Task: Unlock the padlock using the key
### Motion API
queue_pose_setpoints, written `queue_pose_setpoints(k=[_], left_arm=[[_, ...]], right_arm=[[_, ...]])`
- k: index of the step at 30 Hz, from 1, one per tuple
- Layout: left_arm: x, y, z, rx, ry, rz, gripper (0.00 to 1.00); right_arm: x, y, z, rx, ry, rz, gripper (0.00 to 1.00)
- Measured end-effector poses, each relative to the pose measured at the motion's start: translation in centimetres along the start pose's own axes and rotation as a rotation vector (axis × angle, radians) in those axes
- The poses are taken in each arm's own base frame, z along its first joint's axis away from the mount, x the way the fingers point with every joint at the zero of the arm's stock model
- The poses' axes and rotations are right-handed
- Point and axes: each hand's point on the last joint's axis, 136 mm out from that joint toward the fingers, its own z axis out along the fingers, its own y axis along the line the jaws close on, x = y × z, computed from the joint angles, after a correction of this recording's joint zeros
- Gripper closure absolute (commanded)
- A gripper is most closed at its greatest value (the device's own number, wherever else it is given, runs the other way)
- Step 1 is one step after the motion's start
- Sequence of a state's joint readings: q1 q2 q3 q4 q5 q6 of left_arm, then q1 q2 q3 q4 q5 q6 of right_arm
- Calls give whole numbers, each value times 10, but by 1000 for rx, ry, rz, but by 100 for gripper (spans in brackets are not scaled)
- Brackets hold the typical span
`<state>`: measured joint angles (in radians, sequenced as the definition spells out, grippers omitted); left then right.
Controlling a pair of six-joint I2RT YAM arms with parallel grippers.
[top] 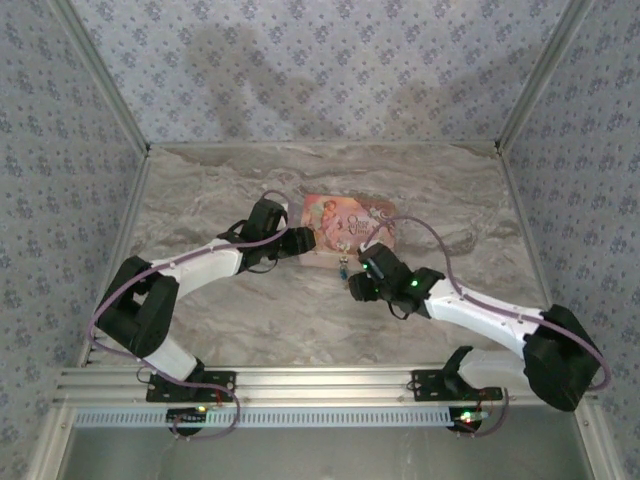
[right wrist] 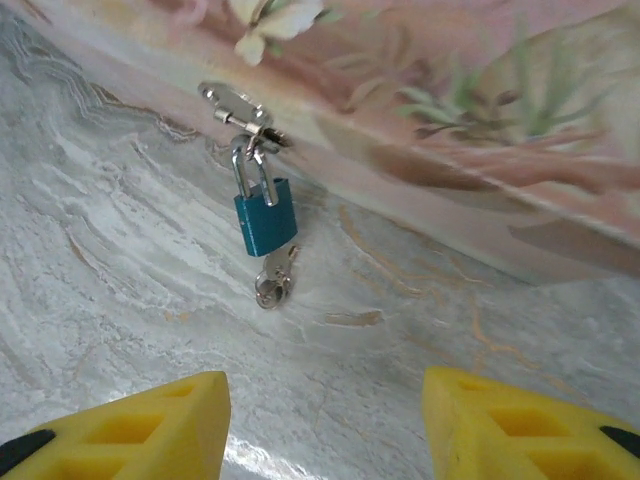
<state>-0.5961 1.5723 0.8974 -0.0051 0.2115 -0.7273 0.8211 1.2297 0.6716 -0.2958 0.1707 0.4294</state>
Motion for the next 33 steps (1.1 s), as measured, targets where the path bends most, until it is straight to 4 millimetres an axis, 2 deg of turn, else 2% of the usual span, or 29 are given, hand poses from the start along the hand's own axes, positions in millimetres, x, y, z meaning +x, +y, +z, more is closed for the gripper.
queue_pose_setpoints(k=[7, 14, 24, 33], left_arm=[[0, 0, 0, 1, -2, 0, 44], [0, 0, 0, 2, -1, 0, 44], [-2, 1, 0, 0, -4, -3, 44], [-4, 4, -1, -4, -9, -9, 44]], right_arm=[[9, 11, 34, 21, 27, -30, 48], [8, 16, 55, 45, 33, -44, 54], [7, 17, 71, 74, 42, -51, 64], [11, 14, 76, 103, 53, -71, 86]])
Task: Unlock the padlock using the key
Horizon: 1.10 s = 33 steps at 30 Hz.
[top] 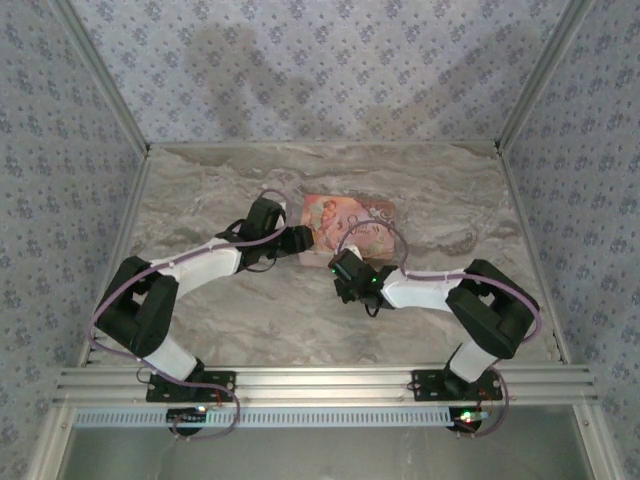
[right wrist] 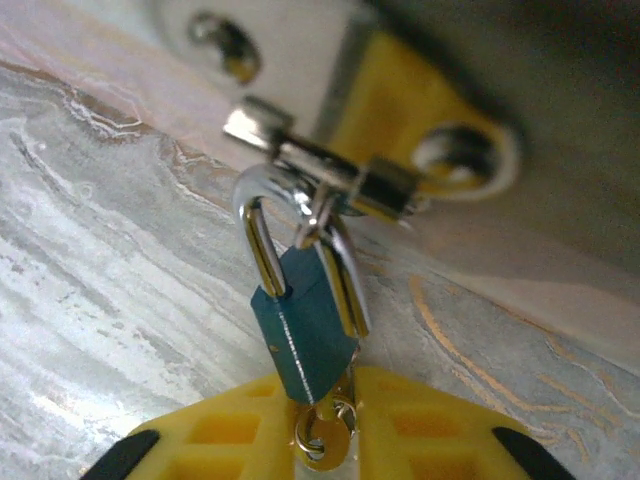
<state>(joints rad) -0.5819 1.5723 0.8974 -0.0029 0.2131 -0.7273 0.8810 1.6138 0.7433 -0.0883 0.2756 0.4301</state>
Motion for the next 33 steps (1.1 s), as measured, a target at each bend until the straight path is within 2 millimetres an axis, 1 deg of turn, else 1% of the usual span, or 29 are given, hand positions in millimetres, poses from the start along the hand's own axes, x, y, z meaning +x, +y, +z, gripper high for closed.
queue_pose_setpoints(k=[2, 4, 7, 13, 23, 33], left_arm=[[0, 0, 0, 0, 0, 0, 44], [0, 0, 0, 0, 0, -1, 44], [-2, 2, 0, -1, -2, -5, 44], [-6, 6, -1, -7, -10, -14, 44], [-6, 6, -2, -3, -8, -17, 44], [-7, 7, -2, -5, -9, -18, 44]], right_arm=[[-1, 0, -1, 7, -4, -15, 93], [-3, 1, -2, 13, -6, -34, 97], [-7, 2, -4, 16, -15, -71, 100], [-2, 1, -14, 21, 12, -196, 100], [-5, 3, -28, -1, 45, -428, 100], [-6, 7, -32, -26, 54, -520, 100]])
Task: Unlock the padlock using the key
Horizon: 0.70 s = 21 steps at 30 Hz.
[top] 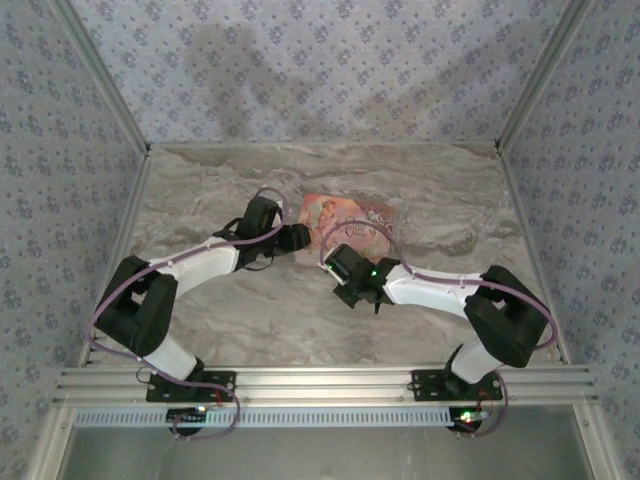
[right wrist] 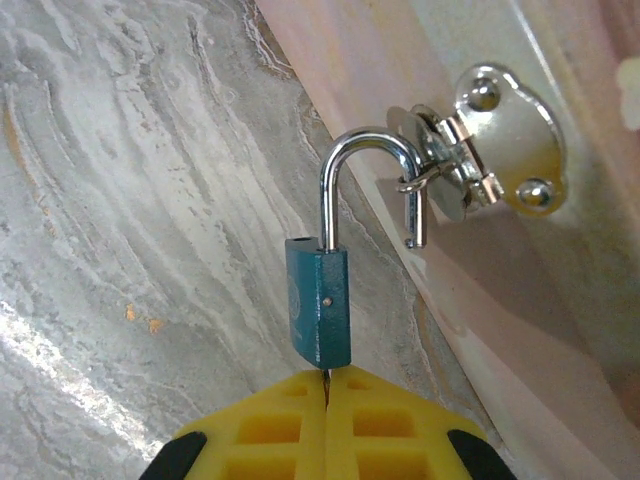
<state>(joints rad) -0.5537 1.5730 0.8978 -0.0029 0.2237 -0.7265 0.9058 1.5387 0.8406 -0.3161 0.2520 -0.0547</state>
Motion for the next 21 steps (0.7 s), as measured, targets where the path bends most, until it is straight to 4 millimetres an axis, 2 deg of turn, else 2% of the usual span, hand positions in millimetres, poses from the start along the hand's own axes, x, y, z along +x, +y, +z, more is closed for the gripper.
queue_pose_setpoints(k=[21], left_arm=[[1, 8, 2, -22, 12, -10, 47]], right_arm=[[-4, -1, -6, -5, -33, -35, 100]])
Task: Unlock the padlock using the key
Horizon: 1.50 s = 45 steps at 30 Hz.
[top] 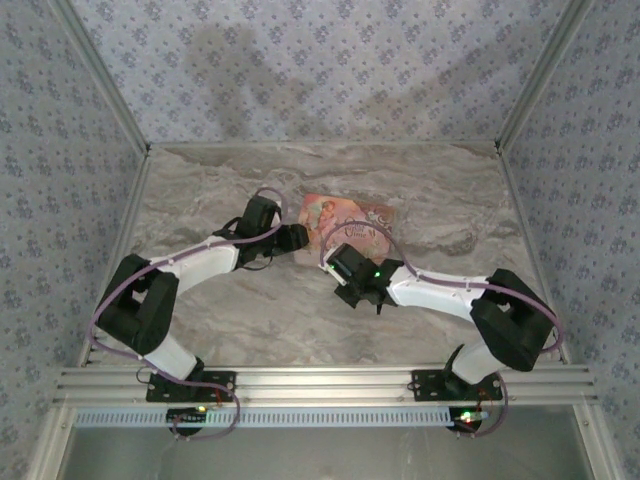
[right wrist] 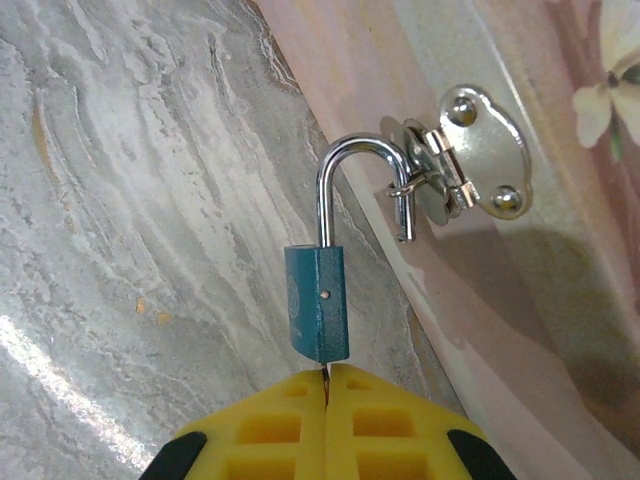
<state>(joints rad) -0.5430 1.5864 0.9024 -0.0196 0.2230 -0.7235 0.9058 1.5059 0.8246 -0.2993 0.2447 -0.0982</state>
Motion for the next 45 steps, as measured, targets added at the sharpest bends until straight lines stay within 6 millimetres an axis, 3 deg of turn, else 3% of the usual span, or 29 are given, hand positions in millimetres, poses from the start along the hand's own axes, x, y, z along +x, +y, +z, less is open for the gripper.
queue_pose_setpoints(k=[9, 45], left_arm=[[1, -1, 1, 9, 8, -4, 52], [1, -1, 1, 8, 7, -4, 52]], right_arm=[[-2, 0, -3, -4, -12, -18, 100], [-10, -2, -6, 27, -59, -175, 100]])
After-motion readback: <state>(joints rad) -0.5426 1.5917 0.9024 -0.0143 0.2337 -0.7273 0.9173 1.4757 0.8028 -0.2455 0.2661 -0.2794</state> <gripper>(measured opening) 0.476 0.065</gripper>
